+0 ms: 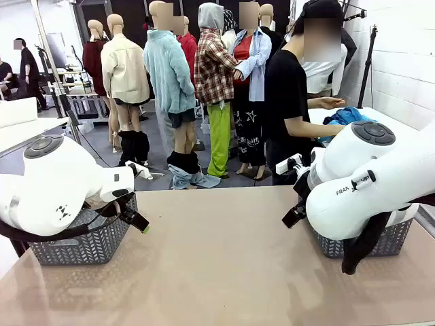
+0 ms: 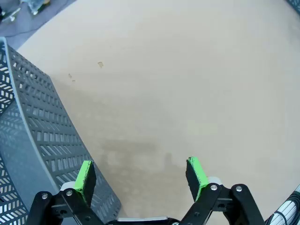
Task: Sort the tops and bottoms.
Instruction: Lift clothes from the center of the table with your left hand.
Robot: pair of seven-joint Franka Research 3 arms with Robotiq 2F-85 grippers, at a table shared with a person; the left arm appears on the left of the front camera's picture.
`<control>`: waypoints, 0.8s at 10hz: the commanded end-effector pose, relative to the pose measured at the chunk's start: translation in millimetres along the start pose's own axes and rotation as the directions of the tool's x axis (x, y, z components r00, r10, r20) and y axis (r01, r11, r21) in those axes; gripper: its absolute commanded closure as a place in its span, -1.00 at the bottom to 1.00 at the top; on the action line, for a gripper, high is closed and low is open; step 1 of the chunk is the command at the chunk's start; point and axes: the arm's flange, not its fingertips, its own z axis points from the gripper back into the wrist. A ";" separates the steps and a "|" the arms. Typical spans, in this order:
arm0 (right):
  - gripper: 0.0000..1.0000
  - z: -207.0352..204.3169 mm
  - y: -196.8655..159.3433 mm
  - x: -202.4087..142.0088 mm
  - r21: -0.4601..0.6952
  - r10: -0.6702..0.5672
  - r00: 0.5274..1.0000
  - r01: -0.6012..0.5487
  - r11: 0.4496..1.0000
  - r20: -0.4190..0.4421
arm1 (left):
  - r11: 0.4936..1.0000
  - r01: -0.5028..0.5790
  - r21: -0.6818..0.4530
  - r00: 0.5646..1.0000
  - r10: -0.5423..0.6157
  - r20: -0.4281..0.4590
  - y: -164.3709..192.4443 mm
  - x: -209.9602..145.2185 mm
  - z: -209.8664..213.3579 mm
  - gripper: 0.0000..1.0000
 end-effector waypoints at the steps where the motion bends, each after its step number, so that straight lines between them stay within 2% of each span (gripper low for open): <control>1: -1.00 0.0 0.0 0.0 0.000 0.000 1.000 0.000 1.000 0.000 | 1.000 0.000 0.000 1.000 0.000 0.000 0.0 0.0 0.0 -1.00; 8: -1.00 0.0 0.0 0.0 0.000 0.000 1.000 0.000 1.000 0.000 | 1.000 0.000 0.000 1.000 0.000 0.000 0.0 0.0 0.0 -1.00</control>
